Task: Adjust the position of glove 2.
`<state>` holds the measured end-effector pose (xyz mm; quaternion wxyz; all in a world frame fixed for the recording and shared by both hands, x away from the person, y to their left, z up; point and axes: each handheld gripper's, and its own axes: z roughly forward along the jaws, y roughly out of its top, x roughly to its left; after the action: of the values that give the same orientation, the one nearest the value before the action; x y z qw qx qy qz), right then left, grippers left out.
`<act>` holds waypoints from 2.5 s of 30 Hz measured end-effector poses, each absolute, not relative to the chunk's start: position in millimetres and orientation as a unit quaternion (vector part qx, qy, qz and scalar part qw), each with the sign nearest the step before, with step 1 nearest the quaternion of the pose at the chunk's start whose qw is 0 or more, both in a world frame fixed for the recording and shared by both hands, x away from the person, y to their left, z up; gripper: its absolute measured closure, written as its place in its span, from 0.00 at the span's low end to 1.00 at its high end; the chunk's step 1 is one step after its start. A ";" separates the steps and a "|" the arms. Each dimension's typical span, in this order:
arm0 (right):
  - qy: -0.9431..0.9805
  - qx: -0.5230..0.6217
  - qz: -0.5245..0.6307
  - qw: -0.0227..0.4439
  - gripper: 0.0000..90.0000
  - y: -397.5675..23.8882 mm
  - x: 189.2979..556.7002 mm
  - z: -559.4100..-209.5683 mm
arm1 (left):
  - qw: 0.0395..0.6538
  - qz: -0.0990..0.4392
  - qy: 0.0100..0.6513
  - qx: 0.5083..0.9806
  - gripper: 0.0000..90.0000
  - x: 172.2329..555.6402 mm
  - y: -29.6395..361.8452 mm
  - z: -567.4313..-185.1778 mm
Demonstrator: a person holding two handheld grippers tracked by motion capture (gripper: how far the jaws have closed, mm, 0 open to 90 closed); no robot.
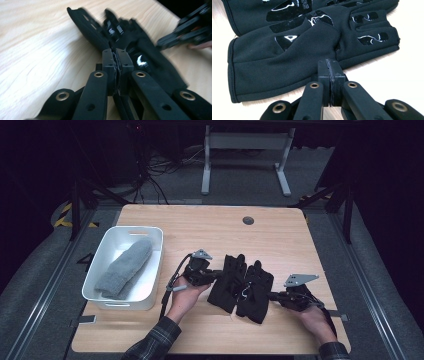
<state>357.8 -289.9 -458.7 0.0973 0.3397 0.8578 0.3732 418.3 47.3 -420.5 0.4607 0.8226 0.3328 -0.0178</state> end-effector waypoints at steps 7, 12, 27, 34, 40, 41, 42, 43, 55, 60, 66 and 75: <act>0.857 0.338 0.377 0.093 1.00 -281.4 363.1 -460.5 | 0.477 -0.025 0.310 0.822 0.98 419.2 37.6 -405.0; 0.856 0.338 0.382 0.089 1.00 -276.8 366.1 -461.8 | 0.479 -0.033 0.297 0.825 0.98 418.4 28.1 -399.8; 0.861 0.325 0.378 0.099 1.00 -253.4 376.0 -462.6 | 0.466 -0.048 0.276 0.839 0.98 413.9 1.1 -404.5; 0.861 0.322 0.382 0.098 1.00 -244.5 380.0 -462.5 | 0.457 -0.058 0.276 0.843 0.98 413.8 -11.6 -413.9; 0.861 0.319 0.384 0.098 1.00 -240.8 381.8 -462.6 | 0.450 -0.065 0.274 0.847 0.98 412.9 -21.3 -421.9; 0.861 0.319 0.385 0.097 1.00 -239.8 382.5 -462.8 | 0.446 -0.067 0.273 0.849 0.98 412.7 -24.8 -425.4; 0.860 0.319 0.385 0.097 1.00 -239.3 382.8 -463.1 | 0.445 -0.067 0.274 0.850 0.98 412.4 -26.2 -426.8; 0.860 0.319 0.386 0.098 1.00 -238.9 383.1 -463.4 | 0.442 -0.068 0.273 0.852 0.98 412.4 -27.8 -428.6; 0.851 0.334 0.386 0.124 1.00 -250.0 382.5 -457.4 | 0.412 -0.082 0.268 0.867 0.83 411.5 -38.5 -448.6; 0.831 0.364 0.383 0.174 0.66 -268.9 382.7 -453.3 | 0.407 -0.048 0.253 0.876 0.67 405.1 -34.2 -435.0; 0.817 0.396 0.371 0.198 0.52 -291.7 383.8 -454.4 | 0.404 -0.067 0.241 0.880 0.94 400.2 -28.7 -431.6; 0.796 0.437 0.359 0.215 0.38 -316.9 389.2 -462.3 | 0.365 -0.075 0.225 0.900 1.00 390.5 -40.0 -448.2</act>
<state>389.2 -316.9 -462.3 0.2147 0.4367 0.7962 0.3594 390.5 -40.0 -448.2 0.3651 0.9003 0.2248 -0.0749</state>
